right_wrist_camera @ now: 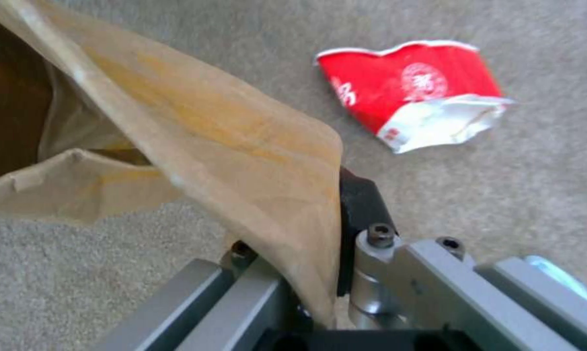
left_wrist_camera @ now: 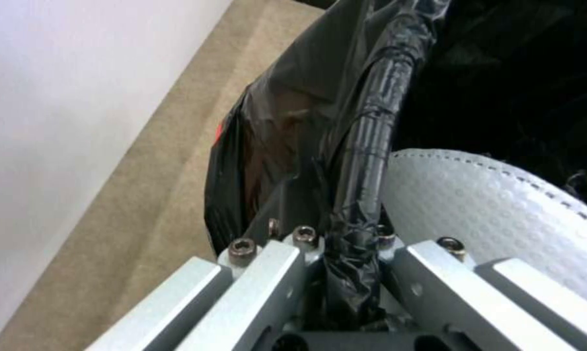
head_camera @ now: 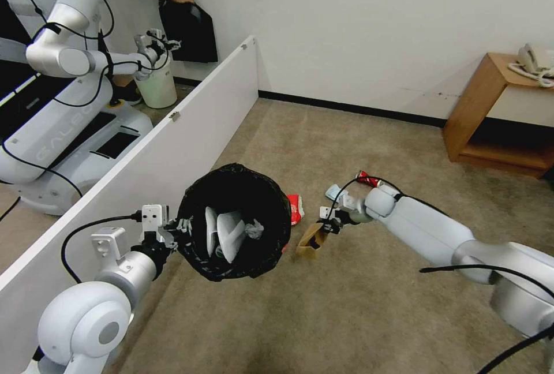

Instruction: Pick up the trash bin and place the garbage on the floor into it.

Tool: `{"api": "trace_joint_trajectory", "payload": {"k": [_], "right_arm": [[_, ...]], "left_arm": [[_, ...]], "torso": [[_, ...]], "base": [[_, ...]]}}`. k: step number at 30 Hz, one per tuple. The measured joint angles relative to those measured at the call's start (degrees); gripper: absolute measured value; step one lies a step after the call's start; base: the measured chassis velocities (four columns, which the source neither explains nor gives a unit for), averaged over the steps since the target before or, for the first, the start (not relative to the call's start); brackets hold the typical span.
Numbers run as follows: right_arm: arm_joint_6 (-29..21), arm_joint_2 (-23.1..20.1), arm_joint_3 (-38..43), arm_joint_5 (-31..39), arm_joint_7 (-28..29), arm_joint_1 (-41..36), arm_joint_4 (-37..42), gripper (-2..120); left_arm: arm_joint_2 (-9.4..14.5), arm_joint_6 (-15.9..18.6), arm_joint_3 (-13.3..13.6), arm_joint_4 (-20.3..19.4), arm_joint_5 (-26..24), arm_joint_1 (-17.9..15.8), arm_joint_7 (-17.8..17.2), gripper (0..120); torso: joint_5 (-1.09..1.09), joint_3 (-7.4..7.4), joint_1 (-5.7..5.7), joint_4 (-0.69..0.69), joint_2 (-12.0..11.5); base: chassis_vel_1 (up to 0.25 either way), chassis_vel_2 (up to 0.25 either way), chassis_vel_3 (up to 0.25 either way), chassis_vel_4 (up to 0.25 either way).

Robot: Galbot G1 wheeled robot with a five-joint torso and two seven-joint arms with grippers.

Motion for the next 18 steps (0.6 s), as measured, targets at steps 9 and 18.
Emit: {"api": "trace_joint_trajectory", "payload": {"k": [9,18], "right_arm": [[-3.1,-5.6,1.6,3.4,1.1,0.5,7.9,0],[-6.4,-15.4,8.0,8.8,4.0,-0.4,21.1,0]], "left_arm": [[1.0,0.1,4.6,0.4,-2.7,-3.8,-2.4,0],[2.0,0.6,8.8,2.0,-8.8,-10.9,-6.1,0]], "torso": [[0.00,0.00,0.00,0.00,0.0],[-0.01,0.00,0.00,0.01,0.0]], "base": [[0.000,0.000,0.000,0.000],[0.000,0.000,0.000,0.000]]}}
